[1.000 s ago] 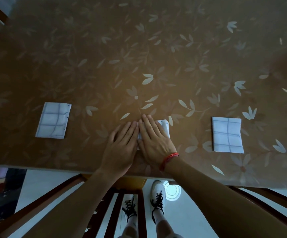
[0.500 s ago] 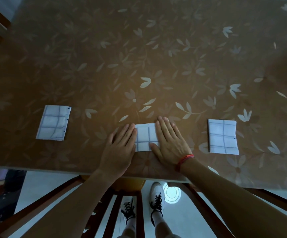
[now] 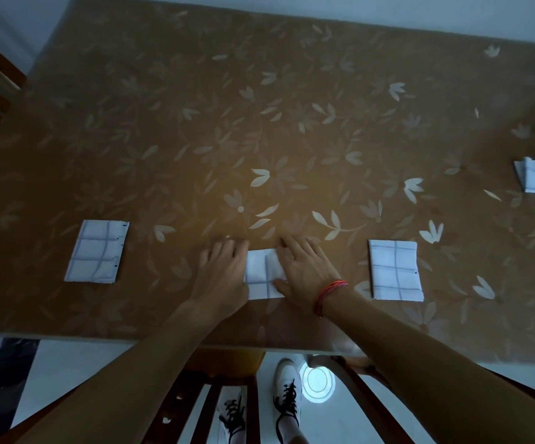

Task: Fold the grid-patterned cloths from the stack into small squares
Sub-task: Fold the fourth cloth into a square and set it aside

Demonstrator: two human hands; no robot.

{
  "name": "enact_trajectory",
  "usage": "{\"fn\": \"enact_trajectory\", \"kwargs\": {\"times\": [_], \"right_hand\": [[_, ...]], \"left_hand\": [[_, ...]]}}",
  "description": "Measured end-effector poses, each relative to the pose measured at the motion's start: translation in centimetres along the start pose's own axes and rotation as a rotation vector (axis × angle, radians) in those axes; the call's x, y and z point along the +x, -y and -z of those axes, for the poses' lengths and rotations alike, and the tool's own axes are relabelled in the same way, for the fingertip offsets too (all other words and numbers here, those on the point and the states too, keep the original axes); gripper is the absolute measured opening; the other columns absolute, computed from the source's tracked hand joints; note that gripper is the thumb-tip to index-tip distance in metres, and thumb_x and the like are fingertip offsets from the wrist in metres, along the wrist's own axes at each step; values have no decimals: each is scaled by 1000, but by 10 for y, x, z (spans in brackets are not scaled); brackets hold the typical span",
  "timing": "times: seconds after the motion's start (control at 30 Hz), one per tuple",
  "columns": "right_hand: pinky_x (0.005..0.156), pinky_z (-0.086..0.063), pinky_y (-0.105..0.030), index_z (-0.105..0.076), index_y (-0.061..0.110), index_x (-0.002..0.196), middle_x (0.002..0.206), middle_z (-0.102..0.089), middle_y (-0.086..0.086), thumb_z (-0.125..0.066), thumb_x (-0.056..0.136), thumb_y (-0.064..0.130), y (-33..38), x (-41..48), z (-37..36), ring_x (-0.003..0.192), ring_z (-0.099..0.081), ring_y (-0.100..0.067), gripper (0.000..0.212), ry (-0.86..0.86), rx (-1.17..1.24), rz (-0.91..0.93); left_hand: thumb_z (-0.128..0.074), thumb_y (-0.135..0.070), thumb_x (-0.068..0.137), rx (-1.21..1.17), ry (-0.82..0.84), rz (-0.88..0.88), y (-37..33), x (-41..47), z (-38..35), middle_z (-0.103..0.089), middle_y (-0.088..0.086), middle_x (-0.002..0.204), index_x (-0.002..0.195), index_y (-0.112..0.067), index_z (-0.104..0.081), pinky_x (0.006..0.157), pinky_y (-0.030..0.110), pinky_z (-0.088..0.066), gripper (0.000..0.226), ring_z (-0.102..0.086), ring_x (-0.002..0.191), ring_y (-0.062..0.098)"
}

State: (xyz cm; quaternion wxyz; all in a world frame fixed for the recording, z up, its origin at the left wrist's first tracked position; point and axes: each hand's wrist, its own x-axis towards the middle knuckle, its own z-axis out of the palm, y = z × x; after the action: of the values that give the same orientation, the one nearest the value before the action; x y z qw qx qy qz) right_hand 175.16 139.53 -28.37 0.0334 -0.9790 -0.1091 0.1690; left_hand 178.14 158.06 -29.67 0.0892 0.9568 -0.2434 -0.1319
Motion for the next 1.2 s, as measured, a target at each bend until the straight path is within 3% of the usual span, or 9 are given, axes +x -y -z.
{"fn": "enact_trajectory", "kwargs": {"times": [0.1, 0.27, 0.37, 0.47, 0.63, 0.8, 0.97, 1.1, 1.2], "right_hand": [[114, -22, -41, -42, 12, 139, 151, -29, -9, -51, 88, 42, -1, 6, 9, 137, -30, -27, 59, 11, 22, -2], [107, -29, -39, -44, 20, 136, 144, -44, -2, -55, 86, 39, -5, 13, 25, 129, -43, -24, 55, 66, 74, -21], [106, -30, -38, -52, 20, 125, 127, -59, -1, -53, 87, 42, -5, 13, 38, 116, -54, -23, 44, 68, 34, -21], [102, -35, -37, -59, 19, 116, 108, -66, -2, -48, 88, 45, 1, 12, 53, 102, -59, -23, 39, 118, -16, -21], [93, -46, -35, -60, 12, 121, 129, -60, -10, -45, 98, 31, 16, -13, 107, 110, -58, -28, 34, 168, 47, 39], [74, -56, -33, -73, 19, 92, 84, -73, -2, -58, 84, 33, 28, -23, 128, 80, -67, -19, 22, -73, 329, 8], [58, -44, -17, -60, 23, 55, 59, -62, 7, -70, 80, 22, 44, -47, 164, 58, -56, -4, 26, -266, 642, -8], [68, -59, -38, -70, 17, 66, 67, -72, -8, -74, 78, 16, 61, -52, 178, 67, -71, -21, 13, -302, 959, -3], [61, -59, -31, -75, 3, 82, 69, -72, -13, -72, 81, 8, 83, -54, 188, 59, -68, -14, 5, -253, 1114, 45]], "left_hand": [[-67, -17, 68, -51, 63, 138, -8, 14, 7, -47, 3, 118, 123, -16, -46, 91, 35, -36, 59, -45, 110, 24], [-62, -2, 66, -400, 19, 221, -3, 22, 7, -58, 6, 84, 77, -4, -60, 67, 31, -46, 11, -52, 82, 21], [-61, 1, 78, -519, -10, 245, -8, 13, 19, -53, 1, 81, 81, -3, -59, 56, 14, -32, 5, -48, 74, 13], [-59, -1, 82, -604, -23, 206, -13, 0, 34, -54, -2, 81, 82, -9, -58, 53, 13, -38, 9, -52, 69, 12], [-62, -3, 80, -689, -109, 109, -22, -26, 68, -63, -6, 77, 81, -17, -65, 61, 15, -40, 14, -57, 73, 8], [-71, -7, 82, -849, -254, 154, -26, -54, 122, -67, 6, 78, 87, -9, -68, 59, 16, -46, 5, -60, 74, 12], [-79, -14, 78, -1035, -447, 356, -16, -88, 152, -69, -13, 91, 97, -28, -66, 64, 17, -51, 27, -65, 86, 2], [-77, -16, 81, -1229, -462, 515, -11, -119, 159, -75, -4, 94, 104, -15, -73, 78, 34, -58, 23, -71, 89, 14], [-75, -16, 82, -1336, -575, 573, -12, -147, 164, -76, -4, 88, 95, -19, -74, 68, 31, -59, 14, -73, 82, 15]]}}
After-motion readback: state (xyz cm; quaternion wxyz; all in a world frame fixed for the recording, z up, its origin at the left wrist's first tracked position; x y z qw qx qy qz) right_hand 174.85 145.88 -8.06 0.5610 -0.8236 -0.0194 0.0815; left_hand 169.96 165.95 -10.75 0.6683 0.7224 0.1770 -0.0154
